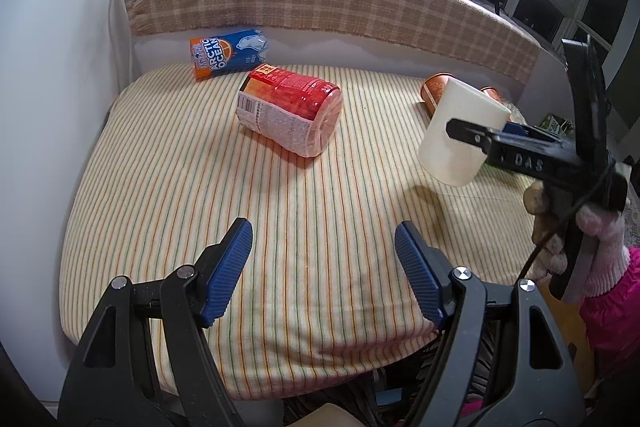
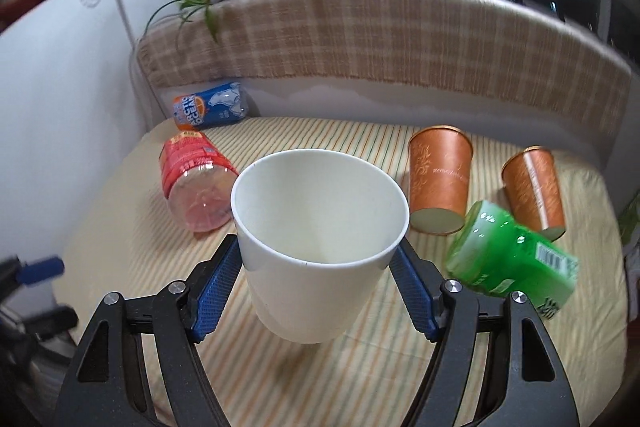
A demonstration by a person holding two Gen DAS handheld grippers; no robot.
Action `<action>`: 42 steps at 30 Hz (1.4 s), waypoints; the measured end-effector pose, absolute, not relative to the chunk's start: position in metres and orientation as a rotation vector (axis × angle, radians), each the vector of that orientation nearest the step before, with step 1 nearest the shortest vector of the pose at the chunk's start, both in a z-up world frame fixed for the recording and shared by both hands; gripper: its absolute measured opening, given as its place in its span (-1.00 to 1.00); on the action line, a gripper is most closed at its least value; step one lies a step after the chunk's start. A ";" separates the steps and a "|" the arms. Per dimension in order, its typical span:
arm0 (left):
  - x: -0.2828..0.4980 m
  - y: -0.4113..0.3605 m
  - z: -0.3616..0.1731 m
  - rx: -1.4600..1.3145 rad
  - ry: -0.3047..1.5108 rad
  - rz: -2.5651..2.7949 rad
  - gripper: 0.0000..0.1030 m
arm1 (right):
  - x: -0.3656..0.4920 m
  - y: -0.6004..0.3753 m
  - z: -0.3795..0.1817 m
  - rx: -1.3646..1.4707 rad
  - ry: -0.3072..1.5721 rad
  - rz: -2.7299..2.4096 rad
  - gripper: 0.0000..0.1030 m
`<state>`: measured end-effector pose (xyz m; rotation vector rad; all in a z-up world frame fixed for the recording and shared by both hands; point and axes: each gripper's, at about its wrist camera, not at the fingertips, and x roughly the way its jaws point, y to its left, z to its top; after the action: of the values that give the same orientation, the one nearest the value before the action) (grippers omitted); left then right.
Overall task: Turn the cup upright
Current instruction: 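Lower the white cup with the right tool onto the bed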
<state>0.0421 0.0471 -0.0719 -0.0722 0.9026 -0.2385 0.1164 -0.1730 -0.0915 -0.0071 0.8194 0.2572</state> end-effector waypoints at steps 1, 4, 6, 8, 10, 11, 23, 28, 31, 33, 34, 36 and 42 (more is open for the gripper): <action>0.042 0.046 -0.071 -0.073 0.901 -0.239 0.48 | 0.114 -0.173 -0.092 -0.024 0.816 0.261 0.44; 0.041 0.044 -0.070 -0.076 0.898 -0.240 0.48 | 0.111 -0.172 -0.095 -0.064 0.810 0.255 0.44; 0.041 0.043 -0.070 -0.076 0.896 -0.239 0.48 | 0.107 -0.171 -0.097 -0.103 0.799 0.249 0.44; 0.041 0.042 -0.070 -0.076 0.894 -0.238 0.48 | 0.103 -0.170 -0.098 -0.133 0.790 0.249 0.44; 0.041 0.042 -0.070 -0.075 0.895 -0.239 0.48 | 0.100 -0.168 -0.099 -0.166 0.778 0.244 0.44; 0.041 0.042 -0.069 -0.074 0.894 -0.239 0.48 | 0.099 -0.166 -0.099 -0.179 0.771 0.240 0.44; 0.039 0.039 -0.068 -0.070 0.890 -0.237 0.48 | 0.092 -0.160 -0.100 -0.243 0.703 0.210 0.44; 0.039 0.040 -0.068 -0.072 0.891 -0.238 0.48 | 0.089 -0.154 -0.105 -0.287 0.664 0.195 0.44; 0.038 0.041 -0.068 -0.075 0.891 -0.237 0.48 | 0.086 -0.150 -0.112 -0.323 0.645 0.199 0.44; 0.038 0.041 -0.068 -0.076 0.890 -0.238 0.48 | 0.084 -0.150 -0.117 -0.326 0.644 0.205 0.44; 0.038 0.041 -0.068 -0.076 0.890 -0.237 0.48 | 0.083 -0.150 -0.118 -0.323 0.644 0.208 0.44; 0.038 0.041 -0.068 -0.076 0.889 -0.239 0.48 | 0.082 -0.151 -0.120 -0.312 0.649 0.207 0.44; 0.035 0.041 -0.068 -0.077 0.883 -0.240 0.48 | 0.079 -0.152 -0.122 -0.300 0.655 0.214 0.44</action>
<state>0.0346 0.0409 -0.0677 -0.0775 0.8826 -0.2401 0.0793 -0.1523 -0.1224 -0.3002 0.6547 0.2144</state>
